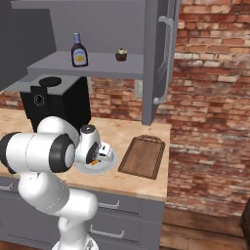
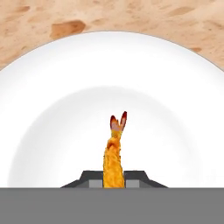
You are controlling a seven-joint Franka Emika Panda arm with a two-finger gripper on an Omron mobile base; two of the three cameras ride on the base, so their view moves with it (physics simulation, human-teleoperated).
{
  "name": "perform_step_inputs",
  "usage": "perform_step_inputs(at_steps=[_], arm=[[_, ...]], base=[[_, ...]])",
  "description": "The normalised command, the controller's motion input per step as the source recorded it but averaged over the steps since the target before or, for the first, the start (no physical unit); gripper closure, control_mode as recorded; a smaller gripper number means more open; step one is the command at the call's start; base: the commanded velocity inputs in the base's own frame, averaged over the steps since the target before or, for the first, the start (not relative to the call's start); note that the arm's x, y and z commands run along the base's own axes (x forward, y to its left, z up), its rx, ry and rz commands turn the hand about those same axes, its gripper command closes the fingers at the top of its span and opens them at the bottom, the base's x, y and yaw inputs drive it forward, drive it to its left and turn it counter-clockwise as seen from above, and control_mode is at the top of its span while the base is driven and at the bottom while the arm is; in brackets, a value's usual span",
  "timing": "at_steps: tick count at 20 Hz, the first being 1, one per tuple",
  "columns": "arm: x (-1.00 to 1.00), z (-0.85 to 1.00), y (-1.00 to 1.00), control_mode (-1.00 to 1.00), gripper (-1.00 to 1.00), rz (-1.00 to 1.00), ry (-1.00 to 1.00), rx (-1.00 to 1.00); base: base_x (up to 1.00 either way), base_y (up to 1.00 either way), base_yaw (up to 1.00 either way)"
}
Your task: Pick the shrimp from the plate and place it on the cutting board. Then pick the condiment bottle from the cabinet and place it next to the cutting board.
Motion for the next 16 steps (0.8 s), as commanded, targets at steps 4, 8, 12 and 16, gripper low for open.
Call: perform_step_inputs(at_steps=[4, 8, 12, 16], arm=[[0.0, 0.05, 0.0, -1.0, 1.0, 0.0, 0.0, 0.0], [0.0, 0.14, 0.0, -1.0, 1.0, 0.0, 0.0, 0.0], [0.0, 0.16, 0.0, -1.0, 1.0, 0.0, 0.0, 0.0], [0.0, 0.15, 0.0, -1.0, 1.0, 0.0, 0.0, 0.0]], base=[[0.0, 0.0, 0.0], [0.0, 0.0, 0.0], [0.0, 0.0, 0.0], [0.0, 0.0, 0.0]])
